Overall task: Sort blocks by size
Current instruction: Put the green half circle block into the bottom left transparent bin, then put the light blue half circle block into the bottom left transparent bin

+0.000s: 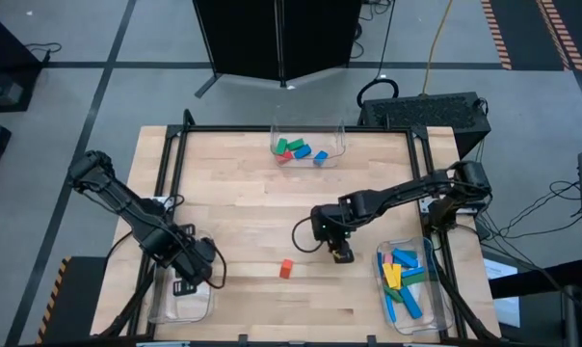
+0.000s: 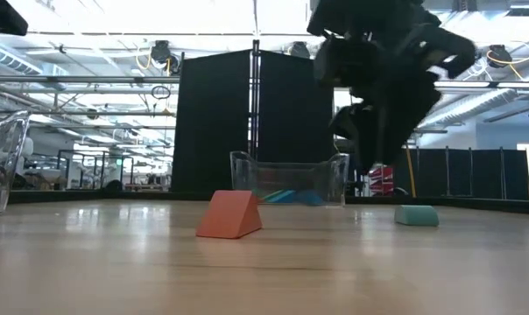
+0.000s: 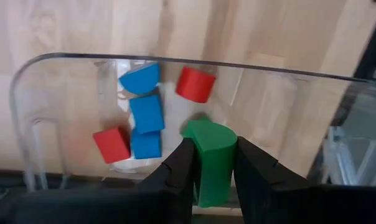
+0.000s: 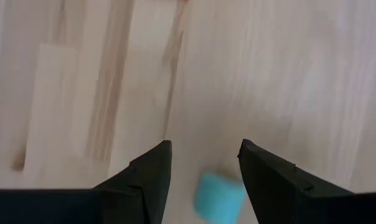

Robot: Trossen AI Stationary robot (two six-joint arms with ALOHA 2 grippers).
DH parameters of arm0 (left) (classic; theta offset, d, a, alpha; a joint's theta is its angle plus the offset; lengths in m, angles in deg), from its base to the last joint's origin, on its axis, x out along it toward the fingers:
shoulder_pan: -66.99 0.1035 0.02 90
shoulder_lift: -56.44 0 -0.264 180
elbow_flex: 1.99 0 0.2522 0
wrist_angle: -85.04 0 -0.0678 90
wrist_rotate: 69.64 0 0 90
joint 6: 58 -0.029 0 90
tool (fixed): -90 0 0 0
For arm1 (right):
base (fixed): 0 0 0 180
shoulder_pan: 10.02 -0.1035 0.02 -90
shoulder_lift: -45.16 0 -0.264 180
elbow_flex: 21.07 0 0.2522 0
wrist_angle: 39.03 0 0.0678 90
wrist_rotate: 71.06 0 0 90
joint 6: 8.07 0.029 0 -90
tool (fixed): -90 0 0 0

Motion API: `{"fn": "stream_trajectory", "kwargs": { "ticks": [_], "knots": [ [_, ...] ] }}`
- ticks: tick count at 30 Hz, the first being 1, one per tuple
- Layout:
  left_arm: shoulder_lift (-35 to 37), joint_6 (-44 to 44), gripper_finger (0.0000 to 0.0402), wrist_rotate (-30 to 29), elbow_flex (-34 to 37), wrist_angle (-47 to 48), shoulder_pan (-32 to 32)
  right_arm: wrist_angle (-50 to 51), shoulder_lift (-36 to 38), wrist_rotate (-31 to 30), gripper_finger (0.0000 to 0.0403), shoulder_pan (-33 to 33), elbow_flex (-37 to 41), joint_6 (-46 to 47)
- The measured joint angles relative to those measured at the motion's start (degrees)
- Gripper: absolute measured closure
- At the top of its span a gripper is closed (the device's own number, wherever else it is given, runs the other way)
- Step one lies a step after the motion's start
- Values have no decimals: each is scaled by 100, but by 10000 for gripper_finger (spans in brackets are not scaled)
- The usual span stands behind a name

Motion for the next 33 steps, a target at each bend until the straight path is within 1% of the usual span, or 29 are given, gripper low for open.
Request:
{"fn": "stream_trajectory", "kwargs": {
  "ticks": [6, 10, 13, 16, 20, 22, 25, 28, 30, 33],
  "knots": [
    [-2, -154, 318, -47, 49, -175, -56, 688, -24, 0, 223, -74, 0, 193],
    [-2, -290, 298, -87, 96, -170, -38, 867, -17, 1, 223, -67, 0, 499],
    [-2, -273, 279, -89, 150, -192, -34, 878, -17, 3, 223, -67, 0, 510],
    [-2, -131, 263, -98, 312, -405, -61, 875, -17, 4, 223, -72, 0, 512],
    [-2, 49, 253, -83, 498, -567, -94, 872, -27, 4, 223, -79, 0, 511],
    [-2, 175, 251, 21, 522, -492, -93, 887, -44, -6, 221, -95, 0, 418],
    [-2, 186, 251, 245, 522, -333, -93, 999, -48, -39, 217, -129, 0, 9],
    [-2, 178, 251, 488, 522, -166, -93, 1170, -48, -383, 213, -201, 0, -487],
    [-2, 153, 251, 613, 522, -71, -84, 1266, -48, -713, 210, -254, 1, -1089],
    [-2, 146, 252, 683, 522, 138, -75, 1169, -48, -1353, 206, -373, 80, -2418]
  ]
}}
